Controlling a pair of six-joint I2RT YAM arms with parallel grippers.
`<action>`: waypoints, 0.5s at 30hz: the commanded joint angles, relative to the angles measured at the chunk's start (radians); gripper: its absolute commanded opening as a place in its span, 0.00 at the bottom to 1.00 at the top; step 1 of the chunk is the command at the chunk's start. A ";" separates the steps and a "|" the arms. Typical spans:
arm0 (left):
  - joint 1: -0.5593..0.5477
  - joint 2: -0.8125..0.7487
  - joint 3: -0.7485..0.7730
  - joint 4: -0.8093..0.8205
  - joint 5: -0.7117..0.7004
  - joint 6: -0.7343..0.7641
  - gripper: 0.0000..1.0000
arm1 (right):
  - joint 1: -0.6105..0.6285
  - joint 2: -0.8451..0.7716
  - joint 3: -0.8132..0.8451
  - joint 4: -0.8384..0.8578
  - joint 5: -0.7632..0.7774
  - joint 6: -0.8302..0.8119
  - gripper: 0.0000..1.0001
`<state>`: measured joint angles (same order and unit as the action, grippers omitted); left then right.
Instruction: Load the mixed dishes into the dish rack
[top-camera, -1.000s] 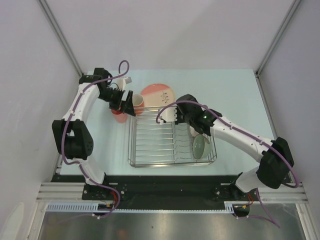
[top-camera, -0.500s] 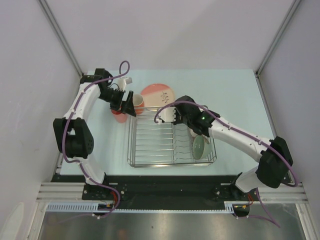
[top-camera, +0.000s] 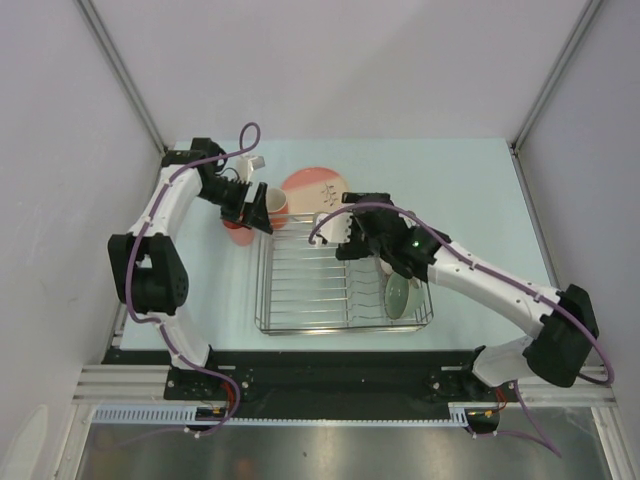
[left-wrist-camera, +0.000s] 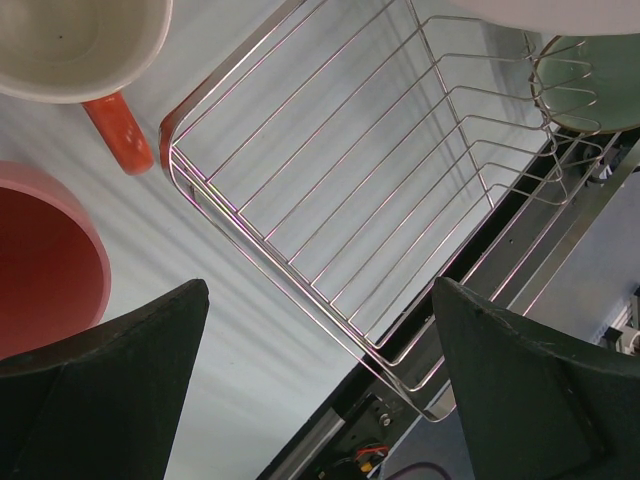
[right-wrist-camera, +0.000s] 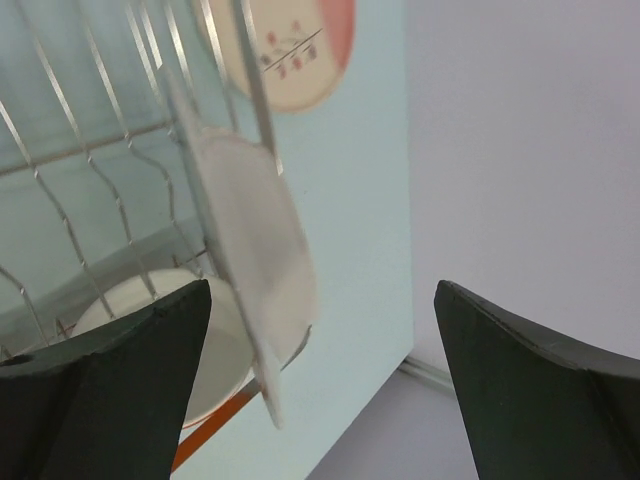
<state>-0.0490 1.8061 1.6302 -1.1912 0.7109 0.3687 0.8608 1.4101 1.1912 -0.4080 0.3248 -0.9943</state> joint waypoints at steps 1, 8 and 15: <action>0.003 -0.005 0.022 -0.010 0.016 0.027 1.00 | 0.033 -0.129 0.007 0.199 0.000 0.042 1.00; 0.003 0.032 0.281 -0.083 0.036 -0.010 1.00 | -0.072 -0.146 0.112 0.509 0.002 0.449 1.00; 0.003 0.200 0.799 -0.153 -0.007 -0.094 1.00 | -0.498 0.320 0.787 -0.058 -0.388 1.121 1.00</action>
<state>-0.0494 1.9335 2.1727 -1.3148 0.7097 0.3397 0.5472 1.4776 1.6569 -0.1947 0.2226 -0.3462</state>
